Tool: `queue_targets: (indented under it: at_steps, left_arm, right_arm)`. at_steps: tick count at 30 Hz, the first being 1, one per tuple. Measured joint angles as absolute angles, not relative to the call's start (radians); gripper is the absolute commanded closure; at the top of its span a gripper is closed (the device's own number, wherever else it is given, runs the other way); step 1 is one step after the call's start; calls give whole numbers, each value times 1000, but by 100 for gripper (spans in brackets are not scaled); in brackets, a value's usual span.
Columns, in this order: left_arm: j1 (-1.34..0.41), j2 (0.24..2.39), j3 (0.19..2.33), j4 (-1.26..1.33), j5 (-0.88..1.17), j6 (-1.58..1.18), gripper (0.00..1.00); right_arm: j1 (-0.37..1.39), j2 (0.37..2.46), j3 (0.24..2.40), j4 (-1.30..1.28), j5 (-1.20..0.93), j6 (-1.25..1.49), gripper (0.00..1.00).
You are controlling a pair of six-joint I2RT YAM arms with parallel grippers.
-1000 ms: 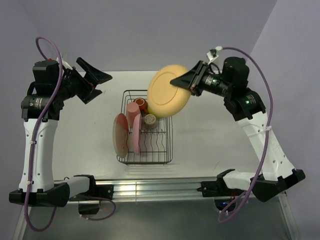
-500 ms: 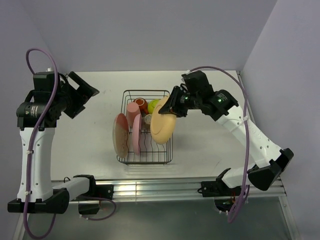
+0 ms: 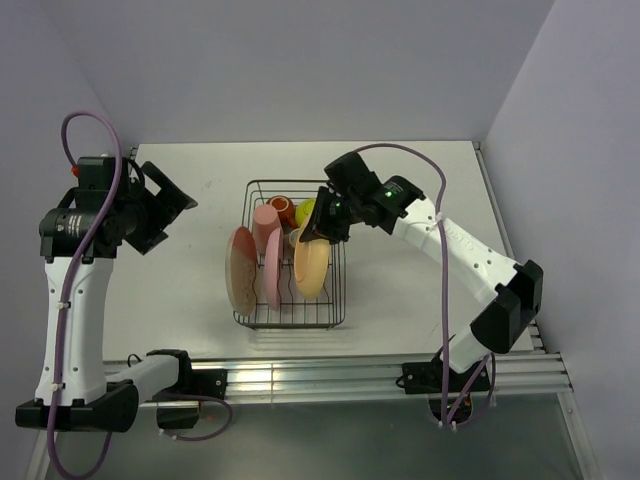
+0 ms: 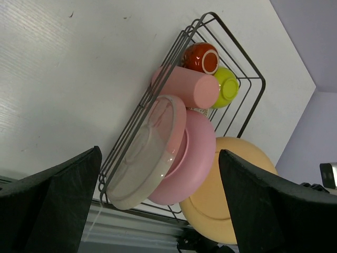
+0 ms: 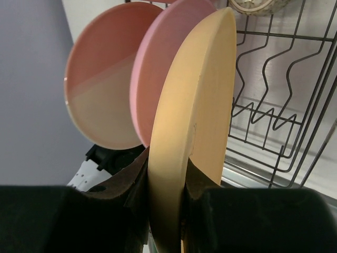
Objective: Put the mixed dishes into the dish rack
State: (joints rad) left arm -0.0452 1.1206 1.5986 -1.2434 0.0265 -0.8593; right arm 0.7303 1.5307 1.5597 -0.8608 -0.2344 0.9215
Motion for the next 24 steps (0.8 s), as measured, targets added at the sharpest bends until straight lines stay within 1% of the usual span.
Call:
queue_targets:
  at_steps: [10, 17, 22, 23, 24]
  left_arm:
    - [-45, 1086, 1569, -1271, -29, -859, 1]
    - [-45, 1087, 1541, -1322, -113, -881, 1]
    - [-45, 1082, 1471, -1331, -139, -900, 1]
    - [-45, 1077, 1453, -1332, -141, -904, 1]
    - [-45, 1071, 1436, -1335, -146, -908, 1]
  right_arm:
    - [748, 1592, 1570, -859, -223, 926, 100]
    - [770, 1687, 1633, -878, -192, 918, 100]
    - [800, 1738, 1694, -921, -156, 890, 100]
    - [805, 1742, 1698, -928, -150, 886, 92]
    - [807, 1744, 1700, -932, -147, 883, 88]
